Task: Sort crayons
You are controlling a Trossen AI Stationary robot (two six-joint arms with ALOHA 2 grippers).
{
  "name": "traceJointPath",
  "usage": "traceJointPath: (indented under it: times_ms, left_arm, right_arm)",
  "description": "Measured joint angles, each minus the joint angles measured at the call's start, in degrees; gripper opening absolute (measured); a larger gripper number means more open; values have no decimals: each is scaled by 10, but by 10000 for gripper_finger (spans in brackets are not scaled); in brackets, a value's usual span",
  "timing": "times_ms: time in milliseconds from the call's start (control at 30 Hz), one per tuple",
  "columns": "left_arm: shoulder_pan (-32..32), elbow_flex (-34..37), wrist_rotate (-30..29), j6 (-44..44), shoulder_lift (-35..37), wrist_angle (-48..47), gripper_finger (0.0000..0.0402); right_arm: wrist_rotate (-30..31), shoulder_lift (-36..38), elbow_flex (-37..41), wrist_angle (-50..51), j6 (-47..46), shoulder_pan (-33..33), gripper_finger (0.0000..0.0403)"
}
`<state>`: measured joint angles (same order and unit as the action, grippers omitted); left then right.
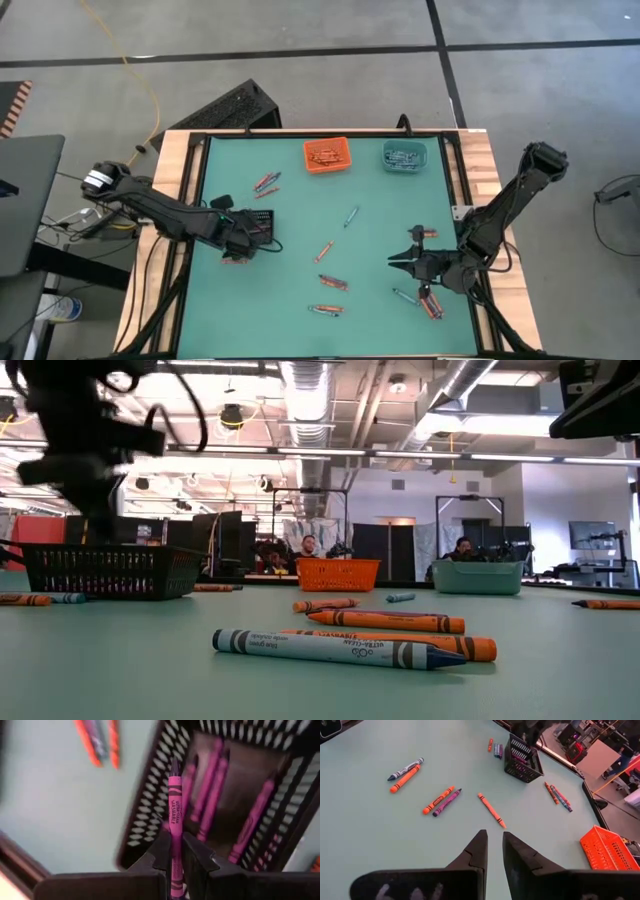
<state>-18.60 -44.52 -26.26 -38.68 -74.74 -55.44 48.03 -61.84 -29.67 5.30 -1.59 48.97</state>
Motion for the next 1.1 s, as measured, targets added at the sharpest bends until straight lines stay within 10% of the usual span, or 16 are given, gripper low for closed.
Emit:
traceJointPath:
  times_ms: [500,1100]
  left_arm:
    - [9,52,53,22,1,72,21]
    - [9,-39,69,142,0,31,143]
  right_arm:
    - [0,0,0,0,1,0,63]
    - [0,0,0,-2,1,0,63]
